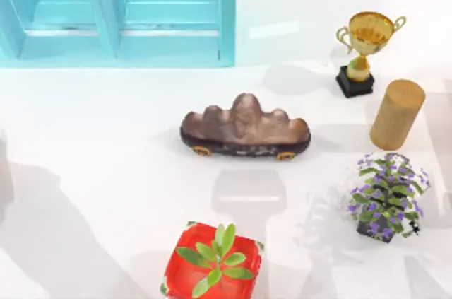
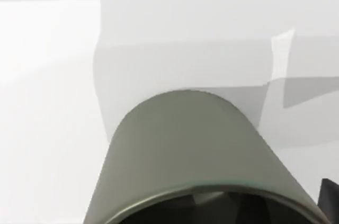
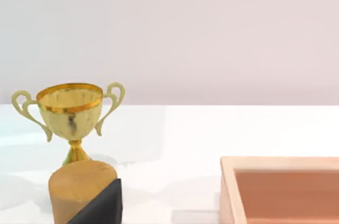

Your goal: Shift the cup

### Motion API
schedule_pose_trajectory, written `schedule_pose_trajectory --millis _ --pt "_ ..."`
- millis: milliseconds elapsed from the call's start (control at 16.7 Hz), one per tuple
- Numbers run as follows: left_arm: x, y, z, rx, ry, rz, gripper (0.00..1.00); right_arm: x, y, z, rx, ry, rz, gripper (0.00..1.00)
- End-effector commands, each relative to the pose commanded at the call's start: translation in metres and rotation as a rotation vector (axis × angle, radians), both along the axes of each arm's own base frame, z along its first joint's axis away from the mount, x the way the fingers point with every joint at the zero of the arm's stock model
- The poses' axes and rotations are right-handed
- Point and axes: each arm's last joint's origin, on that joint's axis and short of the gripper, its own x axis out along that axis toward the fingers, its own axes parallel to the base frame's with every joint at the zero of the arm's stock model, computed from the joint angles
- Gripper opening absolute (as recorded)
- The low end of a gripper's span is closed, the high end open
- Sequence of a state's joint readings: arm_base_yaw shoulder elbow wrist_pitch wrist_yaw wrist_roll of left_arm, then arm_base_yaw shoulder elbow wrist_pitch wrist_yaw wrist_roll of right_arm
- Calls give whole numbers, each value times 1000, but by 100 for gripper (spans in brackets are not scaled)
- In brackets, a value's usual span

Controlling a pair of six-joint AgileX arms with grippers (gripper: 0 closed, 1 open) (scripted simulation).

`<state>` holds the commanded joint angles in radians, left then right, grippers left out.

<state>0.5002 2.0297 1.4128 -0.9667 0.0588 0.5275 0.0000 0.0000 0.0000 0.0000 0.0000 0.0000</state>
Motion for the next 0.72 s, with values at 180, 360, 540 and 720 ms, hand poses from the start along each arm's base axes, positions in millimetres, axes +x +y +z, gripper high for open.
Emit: schedule_pose_trajectory --millis 180,360,540,720 --pt "0 0 0 0 0 0 75 0 0 0 0 0 0 100" --pt "0 0 0 0 0 0 98 0 0 0 0 0 0 100" --pt "0 0 0 0 0 0 100 0 0 0 0 0 0 100" --pt "0 0 0 0 0 0 100 0 0 0 0 0 0 100"
